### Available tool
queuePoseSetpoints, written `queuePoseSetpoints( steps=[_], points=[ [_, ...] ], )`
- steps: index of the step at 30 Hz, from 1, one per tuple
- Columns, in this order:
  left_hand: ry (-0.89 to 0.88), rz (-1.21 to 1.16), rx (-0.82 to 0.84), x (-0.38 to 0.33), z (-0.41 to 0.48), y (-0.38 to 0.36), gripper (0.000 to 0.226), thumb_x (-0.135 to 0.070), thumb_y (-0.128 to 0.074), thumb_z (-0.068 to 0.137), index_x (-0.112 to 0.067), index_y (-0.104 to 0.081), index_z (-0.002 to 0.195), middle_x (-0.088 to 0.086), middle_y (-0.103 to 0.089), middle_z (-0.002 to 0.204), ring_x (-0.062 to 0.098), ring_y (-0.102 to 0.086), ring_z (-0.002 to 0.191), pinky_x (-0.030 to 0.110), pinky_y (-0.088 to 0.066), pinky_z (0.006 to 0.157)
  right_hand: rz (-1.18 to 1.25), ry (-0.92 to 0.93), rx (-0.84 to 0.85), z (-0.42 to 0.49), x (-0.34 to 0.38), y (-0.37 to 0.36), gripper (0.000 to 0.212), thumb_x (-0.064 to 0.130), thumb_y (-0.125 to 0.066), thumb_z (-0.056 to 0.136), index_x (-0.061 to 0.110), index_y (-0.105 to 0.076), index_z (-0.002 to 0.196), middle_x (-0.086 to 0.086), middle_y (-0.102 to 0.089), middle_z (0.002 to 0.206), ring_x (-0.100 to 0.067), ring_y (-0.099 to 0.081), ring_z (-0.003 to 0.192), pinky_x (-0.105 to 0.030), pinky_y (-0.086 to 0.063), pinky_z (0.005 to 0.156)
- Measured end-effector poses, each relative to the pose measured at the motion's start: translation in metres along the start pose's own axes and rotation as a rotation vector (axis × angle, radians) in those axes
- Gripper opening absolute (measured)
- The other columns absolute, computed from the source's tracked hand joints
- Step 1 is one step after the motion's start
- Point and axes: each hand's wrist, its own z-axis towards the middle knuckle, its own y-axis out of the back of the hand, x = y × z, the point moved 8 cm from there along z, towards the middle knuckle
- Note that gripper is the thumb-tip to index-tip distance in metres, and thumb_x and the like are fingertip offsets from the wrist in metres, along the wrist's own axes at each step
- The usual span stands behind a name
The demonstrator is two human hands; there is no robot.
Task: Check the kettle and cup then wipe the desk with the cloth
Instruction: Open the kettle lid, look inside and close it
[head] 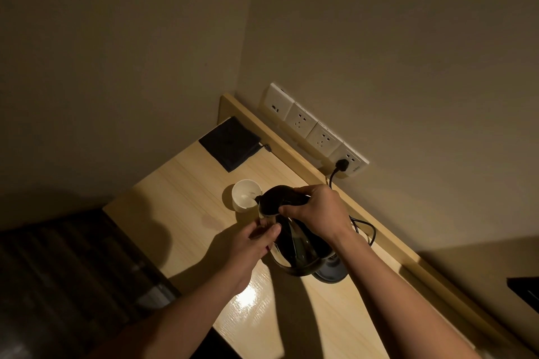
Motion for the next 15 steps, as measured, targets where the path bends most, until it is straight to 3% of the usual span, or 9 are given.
queuePoseSetpoints(
  steps=[4, 10, 15],
  points=[
    [0.004, -0.039, 0.005, -0.001, 0.002, -0.001, 0.060, -0.037, -0.082, 0.075, -0.014, -0.069, 0.129, 0.007, -0.076, 0.124, 0.022, -0.069, 0.121, 0.048, -0.050, 0.113, -0.028, 0.010, 0.006, 0.005, 0.005, 0.002, 0.056, 0.055, -0.086, 0.077, 0.024, -0.075, 0.123, 0.008, -0.077, 0.106, 0.000, -0.065, 0.079, -0.020, -0.053, 0.061],
    [0.022, -0.066, 0.019, 0.001, 0.003, 0.000, 0.056, -0.037, -0.082, 0.077, -0.018, -0.069, 0.128, 0.002, -0.078, 0.123, 0.020, -0.070, 0.120, 0.043, -0.052, 0.110, -0.061, 0.003, 0.027, 0.012, 0.010, 0.005, 0.056, 0.054, -0.087, 0.075, 0.022, -0.076, 0.119, 0.005, -0.078, 0.104, -0.009, -0.071, 0.084, -0.036, -0.064, 0.072],
    [0.035, -0.092, 0.021, 0.002, 0.003, -0.002, 0.054, -0.038, -0.083, 0.075, -0.018, -0.071, 0.124, 0.000, -0.080, 0.116, 0.015, -0.073, 0.113, 0.032, -0.056, 0.096, -0.095, -0.016, 0.033, 0.016, 0.011, 0.005, 0.057, 0.057, -0.087, 0.072, 0.023, -0.077, 0.116, 0.006, -0.078, 0.097, -0.009, -0.070, 0.079, -0.036, -0.064, 0.070]
  ],
)
